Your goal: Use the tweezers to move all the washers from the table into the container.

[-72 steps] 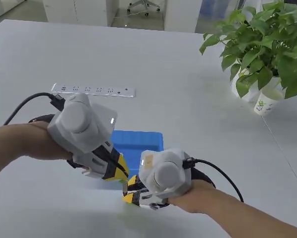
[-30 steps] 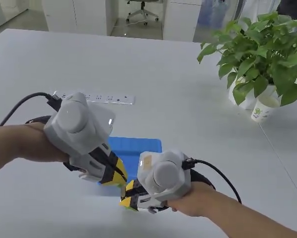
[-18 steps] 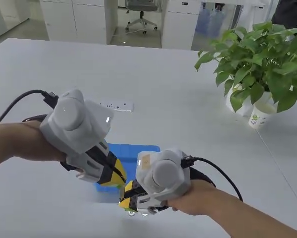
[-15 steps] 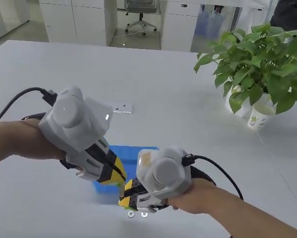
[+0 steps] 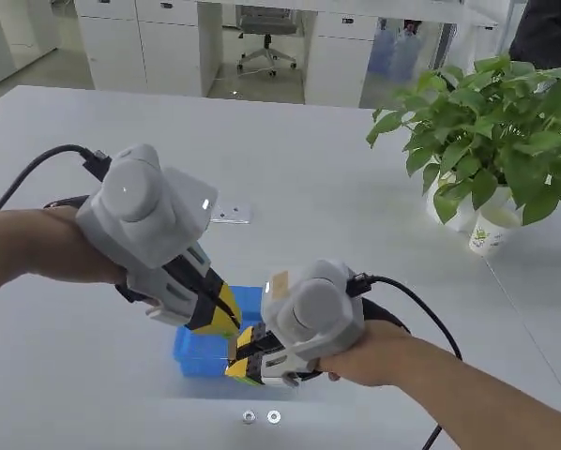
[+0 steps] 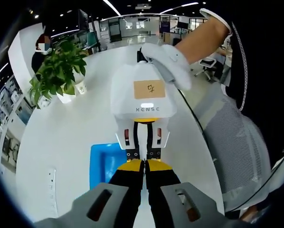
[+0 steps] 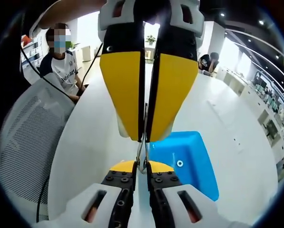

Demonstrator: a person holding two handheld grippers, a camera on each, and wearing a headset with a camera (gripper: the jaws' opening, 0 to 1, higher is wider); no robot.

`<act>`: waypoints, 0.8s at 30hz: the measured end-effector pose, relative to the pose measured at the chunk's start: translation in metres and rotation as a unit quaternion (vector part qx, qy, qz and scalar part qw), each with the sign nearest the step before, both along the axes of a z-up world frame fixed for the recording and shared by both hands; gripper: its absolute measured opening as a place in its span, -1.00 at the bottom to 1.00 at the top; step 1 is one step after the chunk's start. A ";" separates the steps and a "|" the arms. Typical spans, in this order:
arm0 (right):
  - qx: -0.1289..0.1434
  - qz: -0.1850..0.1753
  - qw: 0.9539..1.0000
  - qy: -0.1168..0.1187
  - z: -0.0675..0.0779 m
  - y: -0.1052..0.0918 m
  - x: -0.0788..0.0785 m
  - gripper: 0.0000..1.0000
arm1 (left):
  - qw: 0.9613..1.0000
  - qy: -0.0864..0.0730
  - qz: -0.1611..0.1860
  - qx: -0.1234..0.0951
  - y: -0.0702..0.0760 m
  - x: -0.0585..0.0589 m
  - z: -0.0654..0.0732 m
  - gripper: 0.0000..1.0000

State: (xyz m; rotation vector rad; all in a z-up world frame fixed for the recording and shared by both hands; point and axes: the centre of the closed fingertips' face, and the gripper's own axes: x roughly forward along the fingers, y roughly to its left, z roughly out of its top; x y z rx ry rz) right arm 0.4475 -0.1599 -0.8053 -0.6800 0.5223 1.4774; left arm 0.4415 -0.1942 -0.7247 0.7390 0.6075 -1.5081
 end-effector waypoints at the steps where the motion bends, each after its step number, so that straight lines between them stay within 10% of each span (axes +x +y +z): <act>1: 0.001 0.000 1.000 -0.001 0.001 0.001 0.002 -0.78 | 1.000 -0.001 0.000 0.000 0.000 0.002 0.001 -0.89; 24: 0.010 0.000 1.000 -0.003 -0.006 0.015 0.042 -0.78 | 1.000 -0.013 0.015 0.004 0.014 0.041 -0.007 -0.90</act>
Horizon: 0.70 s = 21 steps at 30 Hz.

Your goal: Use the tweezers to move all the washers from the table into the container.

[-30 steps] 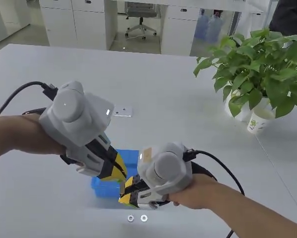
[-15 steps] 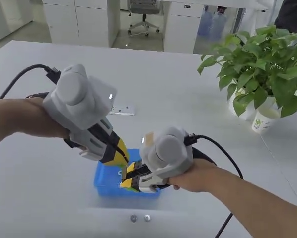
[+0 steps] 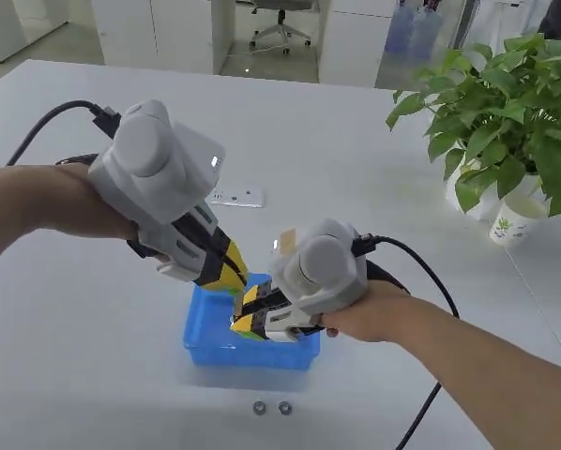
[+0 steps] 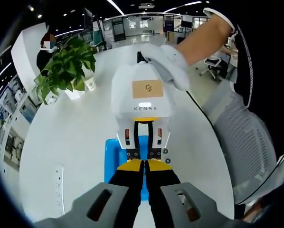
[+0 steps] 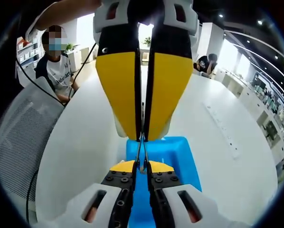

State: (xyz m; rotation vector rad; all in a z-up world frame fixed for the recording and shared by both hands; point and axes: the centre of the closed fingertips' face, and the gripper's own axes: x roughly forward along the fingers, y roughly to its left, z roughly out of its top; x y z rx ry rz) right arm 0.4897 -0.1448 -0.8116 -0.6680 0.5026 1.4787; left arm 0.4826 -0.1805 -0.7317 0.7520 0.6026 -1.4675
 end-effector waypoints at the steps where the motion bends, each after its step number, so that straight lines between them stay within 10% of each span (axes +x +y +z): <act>1: 0.000 0.000 1.000 0.001 -0.001 0.001 0.001 -0.78 | 1.000 0.000 0.000 0.001 0.001 0.001 -0.001 -0.90; 21: -0.014 0.006 1.000 0.018 -0.034 0.006 0.018 -0.78 | 1.000 0.019 0.015 0.007 0.009 0.021 -0.033 -0.90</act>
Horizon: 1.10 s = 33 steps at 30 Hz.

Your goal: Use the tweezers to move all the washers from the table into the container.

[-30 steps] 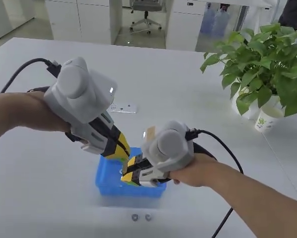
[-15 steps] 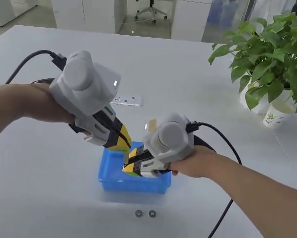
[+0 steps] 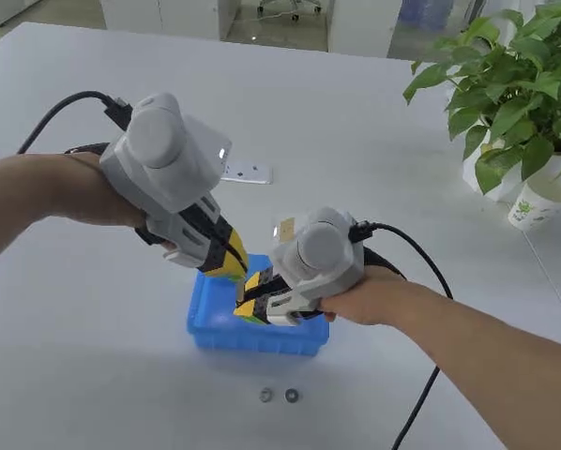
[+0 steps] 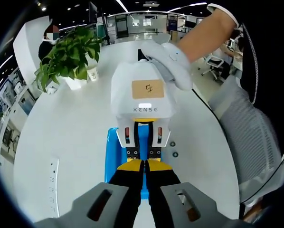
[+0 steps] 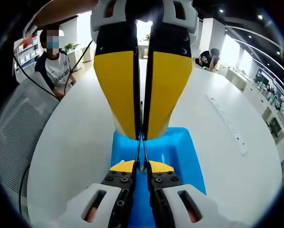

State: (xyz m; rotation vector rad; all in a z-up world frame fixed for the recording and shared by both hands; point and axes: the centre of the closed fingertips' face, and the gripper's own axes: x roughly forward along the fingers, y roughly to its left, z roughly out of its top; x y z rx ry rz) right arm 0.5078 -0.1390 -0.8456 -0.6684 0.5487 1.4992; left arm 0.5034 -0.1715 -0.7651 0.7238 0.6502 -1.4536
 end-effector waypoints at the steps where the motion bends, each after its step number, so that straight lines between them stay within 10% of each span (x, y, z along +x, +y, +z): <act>1: -0.001 0.001 1.000 0.001 -0.002 0.000 0.001 -0.78 | 1.000 0.001 0.001 0.000 0.000 0.001 -0.002 -0.90; 33: -0.014 0.011 1.000 0.008 -0.021 0.003 0.007 -0.75 | 1.000 0.012 0.021 -0.005 0.005 0.007 -0.018 -0.89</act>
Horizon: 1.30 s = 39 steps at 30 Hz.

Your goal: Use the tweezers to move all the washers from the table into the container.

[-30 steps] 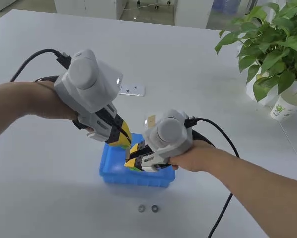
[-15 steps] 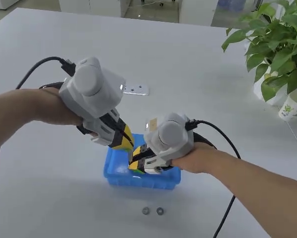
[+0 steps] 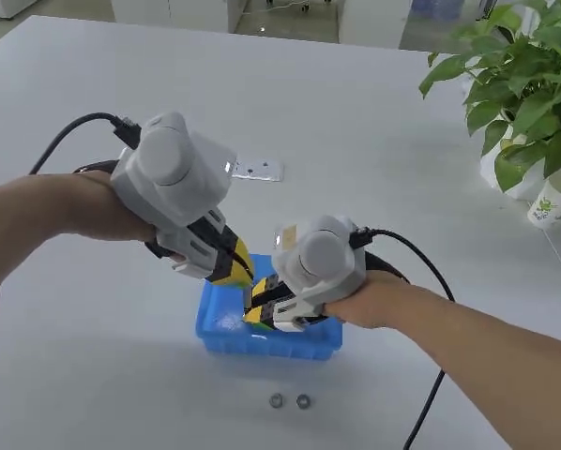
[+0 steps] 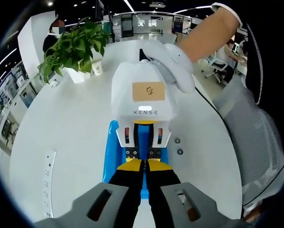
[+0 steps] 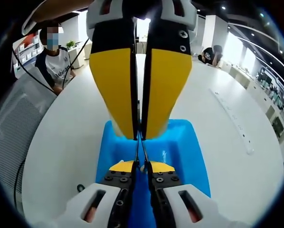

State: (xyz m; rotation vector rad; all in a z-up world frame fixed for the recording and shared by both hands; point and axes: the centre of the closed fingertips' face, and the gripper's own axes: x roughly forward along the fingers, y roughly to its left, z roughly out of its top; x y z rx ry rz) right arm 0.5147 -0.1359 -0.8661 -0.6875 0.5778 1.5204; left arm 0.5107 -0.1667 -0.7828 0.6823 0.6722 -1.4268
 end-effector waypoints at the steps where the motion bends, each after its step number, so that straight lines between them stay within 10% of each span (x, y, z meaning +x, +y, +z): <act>1: -0.001 0.001 1.000 -0.001 0.000 0.000 0.000 -0.75 | 1.000 -0.001 0.000 0.000 0.000 0.000 0.000 -0.89; 39: 0.022 -0.010 0.999 -0.041 0.049 -0.003 -0.016 -0.76 | 1.000 -0.019 0.000 -0.020 -0.004 -0.020 0.048 -0.89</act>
